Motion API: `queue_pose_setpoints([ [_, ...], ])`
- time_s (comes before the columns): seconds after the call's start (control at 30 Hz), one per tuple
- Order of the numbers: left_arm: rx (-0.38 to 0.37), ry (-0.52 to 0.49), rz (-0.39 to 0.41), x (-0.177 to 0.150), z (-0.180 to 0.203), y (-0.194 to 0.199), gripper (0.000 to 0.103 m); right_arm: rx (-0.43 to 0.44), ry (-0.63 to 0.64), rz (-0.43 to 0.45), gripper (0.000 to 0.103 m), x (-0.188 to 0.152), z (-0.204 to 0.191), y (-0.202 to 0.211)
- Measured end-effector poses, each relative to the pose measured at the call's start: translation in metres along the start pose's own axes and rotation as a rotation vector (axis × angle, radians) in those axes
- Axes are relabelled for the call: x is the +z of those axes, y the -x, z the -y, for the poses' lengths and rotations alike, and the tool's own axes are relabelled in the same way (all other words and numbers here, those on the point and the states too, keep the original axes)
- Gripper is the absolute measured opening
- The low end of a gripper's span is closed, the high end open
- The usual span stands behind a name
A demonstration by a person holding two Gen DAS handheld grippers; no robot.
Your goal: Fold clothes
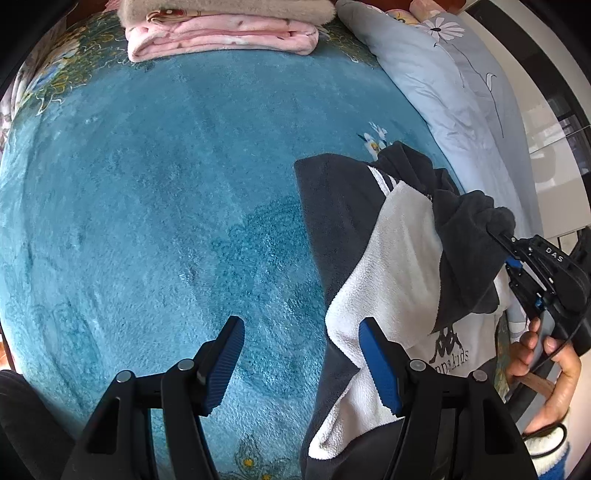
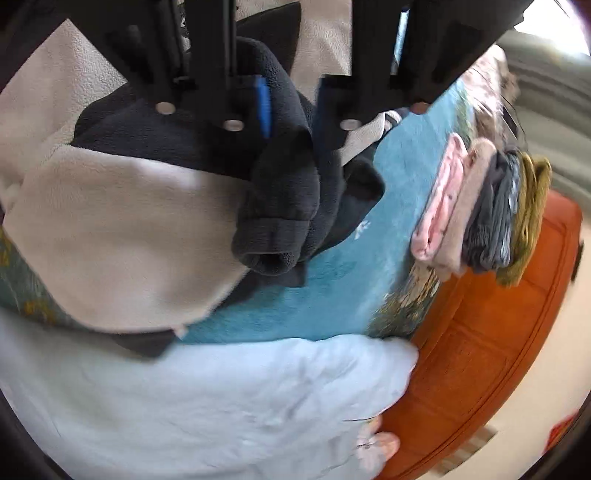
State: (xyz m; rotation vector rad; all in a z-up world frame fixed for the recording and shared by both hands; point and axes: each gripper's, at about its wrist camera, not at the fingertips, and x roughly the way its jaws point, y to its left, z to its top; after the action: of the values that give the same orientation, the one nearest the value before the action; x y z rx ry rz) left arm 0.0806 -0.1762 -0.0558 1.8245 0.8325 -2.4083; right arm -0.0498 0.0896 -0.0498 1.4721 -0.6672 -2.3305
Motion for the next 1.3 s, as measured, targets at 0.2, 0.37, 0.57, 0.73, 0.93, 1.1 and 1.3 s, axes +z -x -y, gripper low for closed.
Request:
queue_pose_setpoints([
  [0.2, -0.063, 0.091, -0.002, 0.007, -0.015, -0.001, 0.068, 0.020, 0.557, 0.016, 0.012, -0.055, -0.089, 0.019],
  [0.37, -0.135, 0.177, -0.021, 0.009, -0.028, -0.004, 0.068, -0.068, 0.782, -0.132, 0.012, -0.113, -0.094, -0.017],
  [0.57, -0.216, 0.185, -0.059, 0.024, -0.014, -0.016, 0.068, -0.129, 0.824, -0.207, 0.017, -0.136, -0.081, -0.034],
  [0.73, -0.242, 0.119, -0.099, 0.034, 0.014, -0.031, 0.068, -0.111, 0.822, -0.259, 0.083, -0.131, -0.083, -0.029],
  [0.93, -0.280, 0.110, -0.117, 0.043, 0.039, -0.044, 0.075, -0.220, 0.785, -0.257, 0.084, -0.127, -0.067, -0.024],
  [1.1, -0.338, 0.083, -0.094, 0.042, 0.049, -0.035, 0.076, -0.260, 0.630, -0.277, 0.084, -0.120, -0.038, -0.009],
  [1.3, -0.279, 0.096, -0.159, 0.048, 0.053, -0.061, 0.074, -0.269, 0.453, -0.301, 0.084, -0.116, -0.023, -0.010],
])
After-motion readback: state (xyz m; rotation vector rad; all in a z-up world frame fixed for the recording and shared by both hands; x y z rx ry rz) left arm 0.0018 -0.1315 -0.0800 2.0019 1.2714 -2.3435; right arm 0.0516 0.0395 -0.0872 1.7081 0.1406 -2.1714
